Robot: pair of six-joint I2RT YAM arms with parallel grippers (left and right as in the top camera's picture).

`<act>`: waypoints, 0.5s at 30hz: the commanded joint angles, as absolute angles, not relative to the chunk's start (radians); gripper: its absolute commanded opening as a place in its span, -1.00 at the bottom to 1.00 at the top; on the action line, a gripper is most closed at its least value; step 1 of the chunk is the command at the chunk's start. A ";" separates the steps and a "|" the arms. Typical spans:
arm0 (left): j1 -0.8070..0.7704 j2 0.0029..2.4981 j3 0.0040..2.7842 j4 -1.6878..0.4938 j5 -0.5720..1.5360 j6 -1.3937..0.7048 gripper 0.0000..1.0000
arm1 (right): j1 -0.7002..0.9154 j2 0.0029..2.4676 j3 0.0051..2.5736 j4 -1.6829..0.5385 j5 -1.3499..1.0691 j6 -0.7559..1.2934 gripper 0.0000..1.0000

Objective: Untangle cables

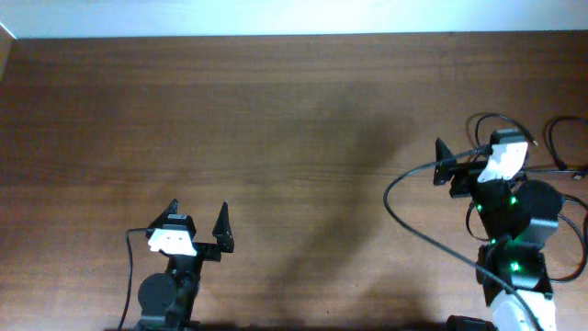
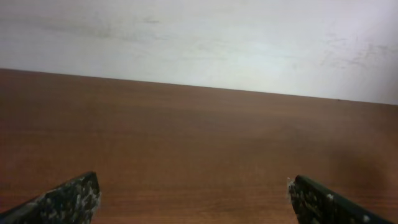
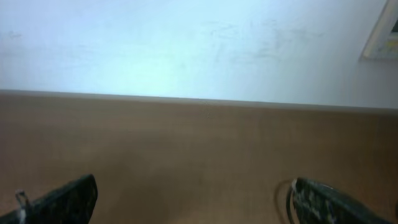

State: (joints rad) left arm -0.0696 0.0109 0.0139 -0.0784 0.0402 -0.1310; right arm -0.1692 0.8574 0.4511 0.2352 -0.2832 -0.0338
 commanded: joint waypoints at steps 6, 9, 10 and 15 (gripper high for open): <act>-0.062 0.005 0.009 -0.081 0.037 -0.115 0.98 | -0.162 0.661 0.237 0.323 -0.275 -0.101 0.98; -0.062 0.005 0.009 -0.081 0.037 -0.115 0.98 | -0.162 0.641 0.223 0.324 -0.276 -0.101 0.98; -0.062 0.005 0.009 -0.081 0.037 -0.115 0.98 | -0.162 0.641 0.216 0.331 -0.276 -0.101 0.98; -0.062 0.005 0.009 -0.081 0.037 -0.115 0.98 | -0.162 0.637 0.202 0.334 -0.276 -0.101 0.98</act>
State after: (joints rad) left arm -0.0696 0.0109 0.0139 -0.0784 0.0402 -0.1284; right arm -0.1692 0.6487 0.2100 0.3298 -0.2840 -0.0910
